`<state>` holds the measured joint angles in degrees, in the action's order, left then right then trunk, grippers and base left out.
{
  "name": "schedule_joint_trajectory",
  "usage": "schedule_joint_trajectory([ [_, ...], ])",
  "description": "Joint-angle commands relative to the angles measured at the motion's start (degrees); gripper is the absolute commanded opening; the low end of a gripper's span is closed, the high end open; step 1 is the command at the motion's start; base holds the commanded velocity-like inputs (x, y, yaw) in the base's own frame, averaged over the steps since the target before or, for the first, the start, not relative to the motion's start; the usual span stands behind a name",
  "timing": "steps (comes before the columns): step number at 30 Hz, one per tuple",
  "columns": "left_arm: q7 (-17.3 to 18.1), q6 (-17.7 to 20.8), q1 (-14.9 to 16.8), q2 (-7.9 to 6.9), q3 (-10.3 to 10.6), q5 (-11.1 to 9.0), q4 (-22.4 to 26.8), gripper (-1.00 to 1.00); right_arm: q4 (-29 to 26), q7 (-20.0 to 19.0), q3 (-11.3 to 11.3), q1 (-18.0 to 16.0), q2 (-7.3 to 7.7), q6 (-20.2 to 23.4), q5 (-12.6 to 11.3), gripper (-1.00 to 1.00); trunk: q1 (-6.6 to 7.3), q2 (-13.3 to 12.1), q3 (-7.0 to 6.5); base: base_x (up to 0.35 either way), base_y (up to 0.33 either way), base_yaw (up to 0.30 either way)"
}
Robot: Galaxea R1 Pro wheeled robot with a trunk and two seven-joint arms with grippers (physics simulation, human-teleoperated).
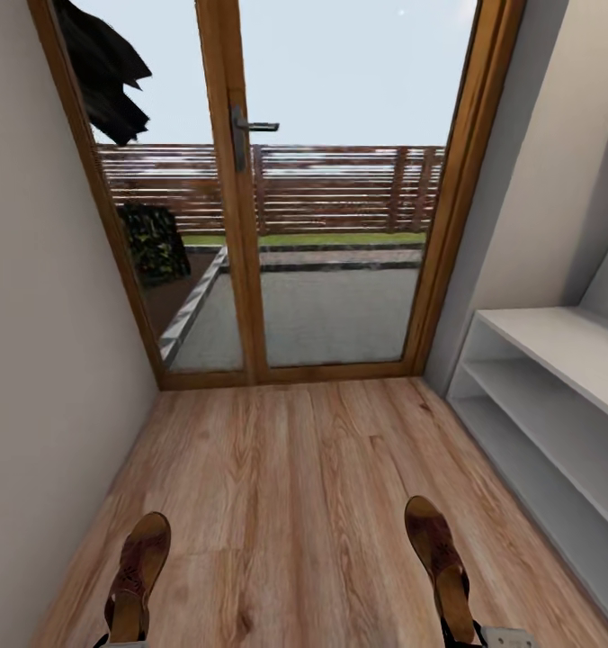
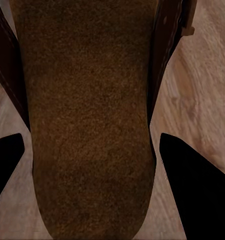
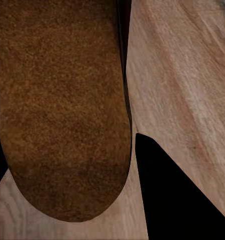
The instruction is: Pick up the two gym shoes and the two sandals from the corridor floor and place them onto the hallstand (shoe rack) in the corridor, making sure they are on the rack and not on the floor. Arrange them so the two gym shoes are next to each other and the two sandals are next to each other.
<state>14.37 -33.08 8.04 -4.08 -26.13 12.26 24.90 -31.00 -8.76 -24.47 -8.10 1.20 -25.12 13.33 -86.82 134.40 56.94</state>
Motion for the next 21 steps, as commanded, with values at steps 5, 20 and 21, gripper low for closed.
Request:
schedule_joint_trajectory([
  [5, 0.3, -0.2, 0.1, 0.04, -0.5, 0.5, 0.0, -1.00, 0.1, -0.6, -0.4, -0.1, -0.06, -0.2, 0.2, -1.00, -0.02, 0.0, -0.05, 0.316, 0.141, -0.257],
  [20, 0.3, -0.2, 0.1, 0.04, -0.5, 0.5, 0.0, -1.00, 0.1, -0.6, -0.5, -0.1, -0.05, -0.2, 0.2, -1.00, -0.02, 0.0, -0.48, 0.332, 0.062, -0.257],
  [21, 0.3, -0.2, 0.1, 0.04, -0.5, 0.5, 0.0, -1.00, 0.1, -0.6, -0.5, -0.1, -0.05, -0.2, 0.2, -1.00, -0.02, 0.0, -0.52, 0.336, 0.069, -0.257],
])
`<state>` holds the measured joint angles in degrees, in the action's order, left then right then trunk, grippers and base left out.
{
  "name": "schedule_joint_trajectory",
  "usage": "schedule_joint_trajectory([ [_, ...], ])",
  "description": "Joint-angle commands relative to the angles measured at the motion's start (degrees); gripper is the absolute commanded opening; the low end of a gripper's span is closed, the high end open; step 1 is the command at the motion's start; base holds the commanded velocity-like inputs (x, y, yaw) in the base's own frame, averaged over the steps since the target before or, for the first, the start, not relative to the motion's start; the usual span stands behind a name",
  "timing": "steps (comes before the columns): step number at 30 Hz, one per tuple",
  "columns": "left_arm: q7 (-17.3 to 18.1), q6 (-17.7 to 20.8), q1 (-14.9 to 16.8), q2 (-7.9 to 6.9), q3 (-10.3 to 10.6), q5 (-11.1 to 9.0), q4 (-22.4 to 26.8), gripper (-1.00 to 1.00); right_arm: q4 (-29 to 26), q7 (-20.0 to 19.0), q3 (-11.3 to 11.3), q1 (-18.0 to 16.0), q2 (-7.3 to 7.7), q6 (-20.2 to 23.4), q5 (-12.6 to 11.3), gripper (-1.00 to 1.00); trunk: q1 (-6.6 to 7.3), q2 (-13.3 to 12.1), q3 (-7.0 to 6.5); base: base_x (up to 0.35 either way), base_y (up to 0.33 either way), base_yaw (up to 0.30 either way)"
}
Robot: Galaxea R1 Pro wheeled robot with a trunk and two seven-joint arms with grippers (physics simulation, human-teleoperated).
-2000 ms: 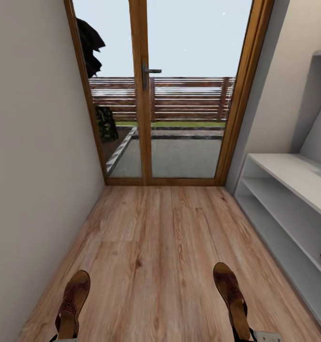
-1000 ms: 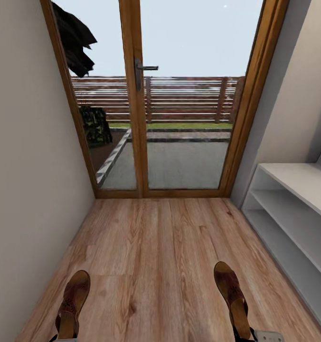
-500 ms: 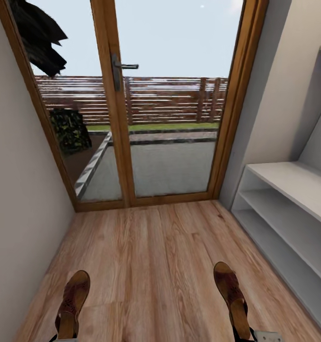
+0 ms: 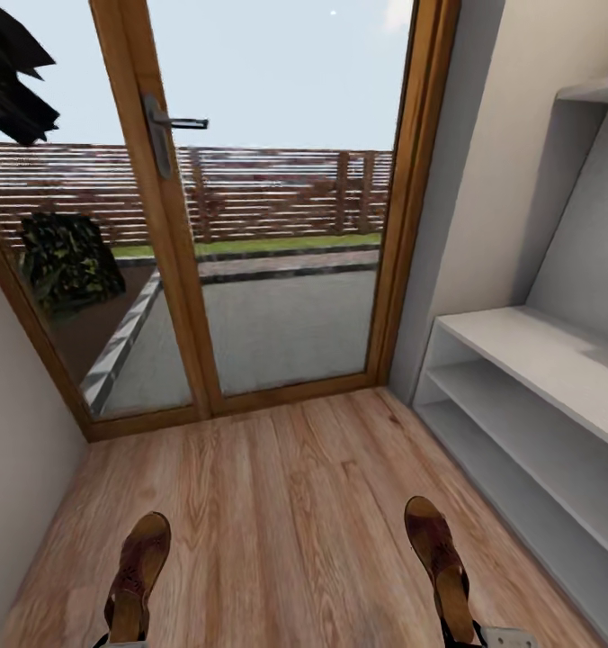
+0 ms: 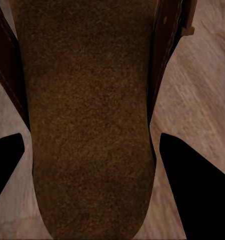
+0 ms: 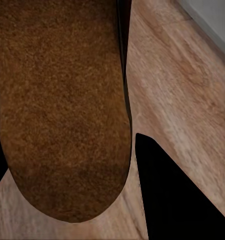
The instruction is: Pick up the two gym shoes and the two sandals from the corridor floor and place them onto the hallstand (shoe rack) in the corridor, making sure they are on the rack and not on the floor. Arrange them so the two gym shoes are next to each other and the two sandals are next to each other.
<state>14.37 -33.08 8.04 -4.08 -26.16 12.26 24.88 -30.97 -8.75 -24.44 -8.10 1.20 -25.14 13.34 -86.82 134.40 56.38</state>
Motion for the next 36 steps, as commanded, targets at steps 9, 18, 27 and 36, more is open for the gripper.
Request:
schedule_joint_trajectory([
  [9, 0.3, -0.2, 0.0, 0.04, -0.4, 0.5, 0.0, -1.00, 0.0, -0.6, -0.5, -0.1, -0.06, -0.2, 0.2, -1.00, -0.02, 0.0, -0.25, 0.335, 0.088, -0.257],
  [18, 0.3, -0.3, 0.0, 0.04, -0.4, 0.5, 0.0, -1.00, -0.1, -0.6, -0.5, -0.1, -0.06, -0.2, 0.2, -1.00, -0.02, 0.0, -0.55, 0.308, 0.183, -0.257],
  [27, 0.3, -0.3, 0.0, 0.04, -0.4, 0.5, 0.0, -1.00, -0.1, -0.6, -0.5, -0.1, -0.05, -0.2, 0.2, -1.00, -0.02, 0.0, -0.85, 0.177, 0.137, -0.257],
  [36, 0.3, -0.3, 0.0, 0.04, -0.4, 0.5, 0.0, -1.00, -0.1, -0.6, -0.5, -0.1, -0.06, -0.2, 0.2, -1.00, -0.02, 0.0, -1.16, 0.015, 0.012, -0.257],
])
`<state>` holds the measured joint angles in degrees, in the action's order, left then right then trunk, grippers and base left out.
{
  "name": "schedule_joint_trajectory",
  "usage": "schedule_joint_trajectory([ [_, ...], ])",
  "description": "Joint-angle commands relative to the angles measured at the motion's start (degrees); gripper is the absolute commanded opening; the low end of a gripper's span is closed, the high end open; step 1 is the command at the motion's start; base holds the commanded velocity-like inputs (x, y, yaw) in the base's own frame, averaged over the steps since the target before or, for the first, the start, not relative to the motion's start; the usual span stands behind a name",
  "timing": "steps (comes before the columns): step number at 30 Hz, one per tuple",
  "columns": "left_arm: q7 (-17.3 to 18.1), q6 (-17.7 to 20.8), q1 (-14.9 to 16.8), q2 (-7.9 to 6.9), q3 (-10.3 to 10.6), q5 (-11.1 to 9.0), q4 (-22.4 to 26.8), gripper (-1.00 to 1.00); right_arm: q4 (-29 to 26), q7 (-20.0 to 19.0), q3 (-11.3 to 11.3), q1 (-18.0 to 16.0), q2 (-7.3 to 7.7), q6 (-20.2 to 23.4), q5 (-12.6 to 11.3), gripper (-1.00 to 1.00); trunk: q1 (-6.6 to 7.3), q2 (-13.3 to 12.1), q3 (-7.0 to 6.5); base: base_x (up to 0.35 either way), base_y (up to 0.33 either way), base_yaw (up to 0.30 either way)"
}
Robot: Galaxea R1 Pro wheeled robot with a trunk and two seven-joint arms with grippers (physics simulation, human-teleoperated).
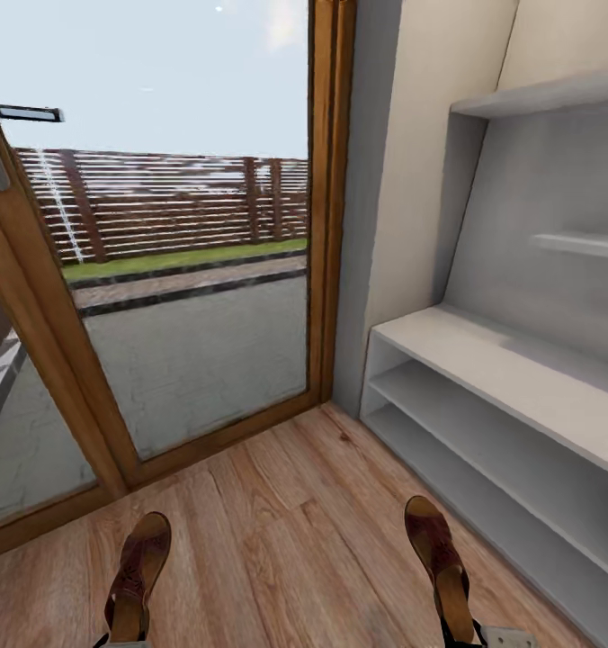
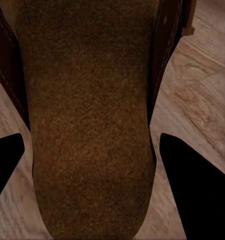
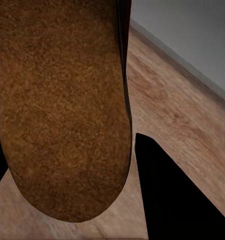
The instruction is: Pick up the two gym shoes and the two sandals from the corridor floor and place them onto the hallstand (shoe rack) in the corridor, making sure they are on the rack and not on the floor. Arrange them so the two gym shoes are next to each other and the two sandals are next to each other.
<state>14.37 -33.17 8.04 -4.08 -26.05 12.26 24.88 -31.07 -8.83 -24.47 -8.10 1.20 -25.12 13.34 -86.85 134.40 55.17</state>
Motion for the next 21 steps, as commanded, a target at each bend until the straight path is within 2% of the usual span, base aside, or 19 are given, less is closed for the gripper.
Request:
schedule_joint_trajectory([
  [1, 0.3, -0.2, 0.0, 0.04, -0.5, 0.5, 0.0, -1.00, 0.0, -0.6, -0.5, -0.1, -0.06, -0.2, 0.2, -1.00, 0.01, 0.0, 0.01, 0.002, 0.002, -0.257],
  [11, 0.3, -0.2, 0.0, 0.04, -0.5, 0.5, 0.0, -1.00, 0.1, -0.6, -0.5, -0.1, -0.05, -0.1, 0.2, -1.00, 0.01, 0.0, -0.32, 0.011, 0.015, -0.257],
  [21, 0.3, -0.2, 0.0, 0.02, -0.5, 0.5, 0.0, -1.00, 0.3, -0.5, -0.5, -0.1, -0.06, -0.1, 0.2, -1.00, 0.01, 0.0, -0.66, 0.101, 0.267, -0.257],
])
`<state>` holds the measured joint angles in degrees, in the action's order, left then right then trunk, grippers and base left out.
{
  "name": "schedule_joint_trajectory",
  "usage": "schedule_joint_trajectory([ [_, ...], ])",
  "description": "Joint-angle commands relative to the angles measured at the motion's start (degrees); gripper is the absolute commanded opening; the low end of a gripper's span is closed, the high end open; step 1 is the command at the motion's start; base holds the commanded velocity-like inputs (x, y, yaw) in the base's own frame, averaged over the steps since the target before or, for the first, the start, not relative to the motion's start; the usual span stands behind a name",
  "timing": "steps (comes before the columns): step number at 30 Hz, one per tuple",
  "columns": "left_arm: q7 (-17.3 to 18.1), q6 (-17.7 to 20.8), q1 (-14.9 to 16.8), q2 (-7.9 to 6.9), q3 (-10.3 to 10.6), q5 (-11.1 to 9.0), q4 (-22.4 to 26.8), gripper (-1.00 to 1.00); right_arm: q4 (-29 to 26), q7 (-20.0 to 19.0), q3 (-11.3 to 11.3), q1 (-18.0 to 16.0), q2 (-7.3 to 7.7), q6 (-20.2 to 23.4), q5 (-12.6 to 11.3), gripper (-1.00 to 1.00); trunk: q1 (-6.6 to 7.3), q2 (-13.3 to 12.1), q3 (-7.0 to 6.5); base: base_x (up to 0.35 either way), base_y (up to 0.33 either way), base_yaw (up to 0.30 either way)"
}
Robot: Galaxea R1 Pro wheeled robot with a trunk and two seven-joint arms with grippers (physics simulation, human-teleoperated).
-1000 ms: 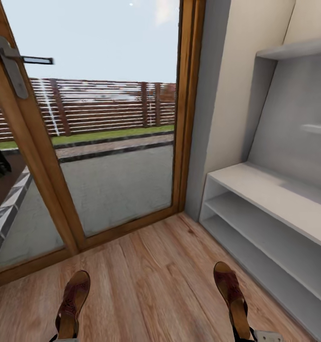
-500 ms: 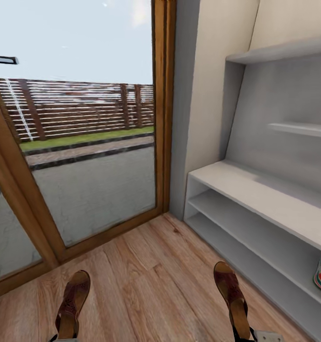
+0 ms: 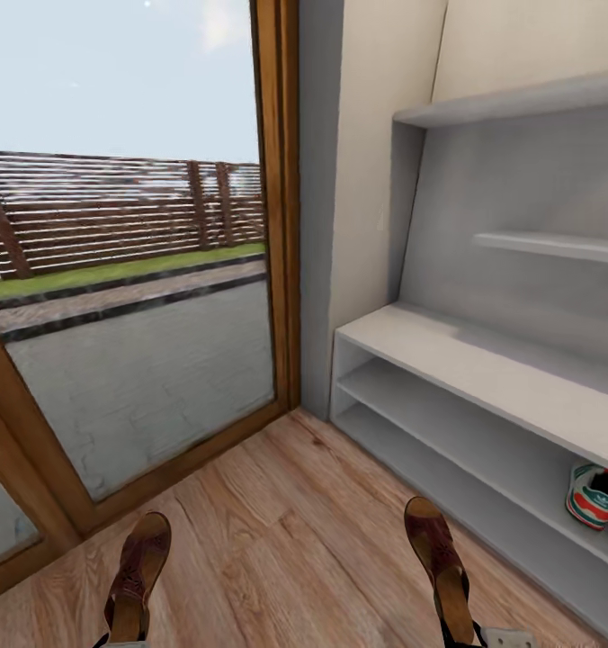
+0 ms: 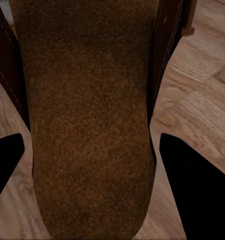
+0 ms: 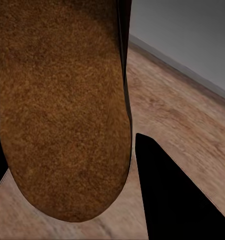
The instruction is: Pick up the two gym shoes and the two sandals from the corridor floor and place them onto the hallstand (shoe rack) in the corridor, making sure they are on the rack and not on the floor. Arrange them so the two gym shoes are next to each other and the two sandals are next to each other.
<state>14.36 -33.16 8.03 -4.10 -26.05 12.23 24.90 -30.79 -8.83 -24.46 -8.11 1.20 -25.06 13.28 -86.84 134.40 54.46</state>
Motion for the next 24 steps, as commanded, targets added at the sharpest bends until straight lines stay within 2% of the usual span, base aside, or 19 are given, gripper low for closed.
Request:
schedule_joint_trajectory([
  [1, 0.3, -0.2, 0.1, 0.04, -0.5, 0.5, 0.0, -1.00, 0.0, -0.5, -0.5, -0.1, -0.05, -0.2, 0.3, -1.00, 0.00, 0.0, 0.01, 0.108, 0.294, -0.257],
  [24, 0.3, -0.2, 0.1, 0.04, -0.5, 0.5, 0.0, -1.00, -0.1, -0.6, -0.5, -0.1, -0.05, -0.2, 0.3, -1.00, 0.00, 0.0, -0.76, 0.101, 0.296, -0.257],
])
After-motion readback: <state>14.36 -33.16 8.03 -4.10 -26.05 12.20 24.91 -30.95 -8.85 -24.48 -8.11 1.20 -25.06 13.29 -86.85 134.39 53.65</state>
